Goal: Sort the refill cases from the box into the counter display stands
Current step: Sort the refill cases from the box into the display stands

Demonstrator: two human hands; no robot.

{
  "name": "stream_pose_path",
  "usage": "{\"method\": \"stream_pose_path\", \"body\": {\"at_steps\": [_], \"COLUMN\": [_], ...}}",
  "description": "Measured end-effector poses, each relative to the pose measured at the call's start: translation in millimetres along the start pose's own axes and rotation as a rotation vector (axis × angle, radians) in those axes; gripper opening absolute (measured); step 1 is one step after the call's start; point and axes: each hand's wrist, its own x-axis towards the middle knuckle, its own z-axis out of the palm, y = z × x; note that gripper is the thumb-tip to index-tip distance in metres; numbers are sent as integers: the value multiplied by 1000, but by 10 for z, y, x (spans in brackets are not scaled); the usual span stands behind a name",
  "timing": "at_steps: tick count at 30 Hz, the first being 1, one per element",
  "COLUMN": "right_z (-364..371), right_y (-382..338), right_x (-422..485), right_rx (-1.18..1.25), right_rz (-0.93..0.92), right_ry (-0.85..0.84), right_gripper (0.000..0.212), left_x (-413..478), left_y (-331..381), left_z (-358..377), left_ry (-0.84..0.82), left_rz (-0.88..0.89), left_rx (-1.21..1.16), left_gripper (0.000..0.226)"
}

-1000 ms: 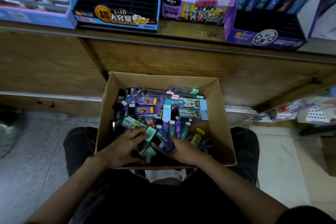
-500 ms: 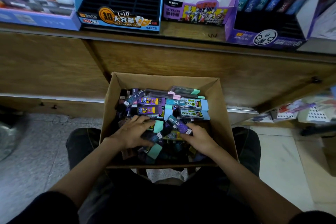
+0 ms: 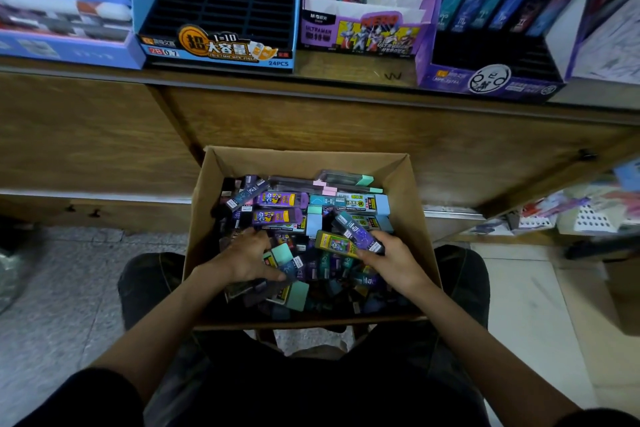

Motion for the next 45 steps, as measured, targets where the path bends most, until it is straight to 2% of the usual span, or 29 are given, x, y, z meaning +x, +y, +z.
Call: {"method": "stream_pose_path", "body": {"at_steps": [4, 8, 11, 12, 15, 16, 20, 24, 28, 30, 32, 35, 38, 42, 45], "right_z": [37, 57, 45, 39, 31, 27, 42, 63, 58, 55, 39, -27, -109, -206, -286], "right_y": [-6, -72, -186, -236, -409, -476, -702, -854, -961, -1005, -1034, -1059, -1062, -1067, -1068], "right_x": [-25, -71, -111, -124, -160, -174, -220, -249, -278, -302, -326, -342, -339, -337, -332], "right_rx": [123, 282, 431, 471, 560, 566, 579, 593, 520, 502, 487, 451, 485, 498, 447], "right_rz": [44, 65, 62, 40, -20, -44, -138, -161, -197, -222, -239, -261, -269, -299, -293], "right_ry": [24, 80, 119, 119, 124, 122, 113, 126, 141, 102, 58, 11, -19, 31, 93], "right_gripper": [16, 24, 26, 25, 32, 31, 18, 19, 21, 24, 26, 25, 23, 18, 19], "left_x": [-32, -70, -104, -122, -193, -219, -301, -408, -435, -455, -448, -447, -447, -430, -457], "left_y": [15, 64, 177, 247, 538, 628, 886, 1066, 1148, 1213, 1247, 1261, 1258, 1245, 1231], "left_z": [82, 96, 59, 39, -55, -98, -250, -390, -439, -442, -446, -488, -526, -604, -645], "left_ry": [-7, 89, 164, 164, 96, 74, 57, 86, 127, 226, 345, 434, 445, 505, 509], "left_rz": [13, 76, 27, -18, -110, -107, -6, 138, 210, 214, 242, 276, 316, 294, 307], "left_rx": [-235, -456, -705, -864, -1373, -1479, -1729, -1682, -1621, -1528, -1447, -1428, -1405, -1381, -1361], "left_gripper": [45, 31, 22, 23, 63, 69, 56, 29, 34, 34, 44, 52, 42, 25, 29]}}
